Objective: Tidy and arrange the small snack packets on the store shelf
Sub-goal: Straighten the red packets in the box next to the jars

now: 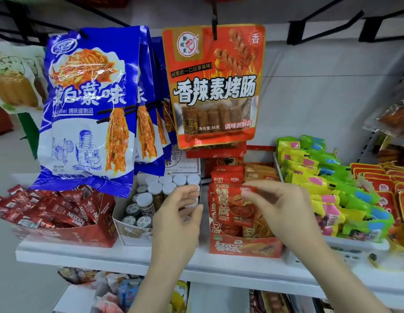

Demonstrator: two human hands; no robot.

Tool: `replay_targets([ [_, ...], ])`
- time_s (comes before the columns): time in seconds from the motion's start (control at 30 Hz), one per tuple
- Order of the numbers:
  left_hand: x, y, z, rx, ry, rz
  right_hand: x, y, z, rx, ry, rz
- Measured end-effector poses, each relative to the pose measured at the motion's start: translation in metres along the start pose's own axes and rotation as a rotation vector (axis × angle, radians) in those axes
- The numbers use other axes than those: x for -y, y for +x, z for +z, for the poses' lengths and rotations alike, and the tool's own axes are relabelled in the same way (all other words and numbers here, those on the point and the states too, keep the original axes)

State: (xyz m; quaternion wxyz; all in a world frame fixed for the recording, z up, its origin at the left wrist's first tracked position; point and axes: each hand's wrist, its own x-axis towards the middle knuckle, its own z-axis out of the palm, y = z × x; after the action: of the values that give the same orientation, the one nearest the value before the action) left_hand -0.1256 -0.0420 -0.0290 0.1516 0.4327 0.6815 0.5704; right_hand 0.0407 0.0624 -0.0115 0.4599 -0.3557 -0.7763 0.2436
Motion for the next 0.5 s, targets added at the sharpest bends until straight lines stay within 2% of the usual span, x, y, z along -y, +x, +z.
replay_targets([
  [0.17,-0.002,-0.005,0.006,0.185,0.169,0.154,-0.010,-0.012,0.010,0.172,-0.028,0.068],
  [0.33,0.005,-0.008,0.008,0.327,0.367,0.226,-0.013,-0.019,0.007,0.468,-0.084,0.183],
  [0.4,0.006,-0.007,0.007,0.361,0.388,0.263,-0.004,-0.015,-0.001,0.591,0.017,0.245],
  [0.43,0.007,-0.007,0.006,0.372,0.374,0.268,-0.001,-0.012,-0.003,0.581,0.036,0.229],
  [0.5,0.009,-0.006,0.005,0.381,0.368,0.271,0.003,-0.006,-0.006,0.364,-0.100,0.101],
])
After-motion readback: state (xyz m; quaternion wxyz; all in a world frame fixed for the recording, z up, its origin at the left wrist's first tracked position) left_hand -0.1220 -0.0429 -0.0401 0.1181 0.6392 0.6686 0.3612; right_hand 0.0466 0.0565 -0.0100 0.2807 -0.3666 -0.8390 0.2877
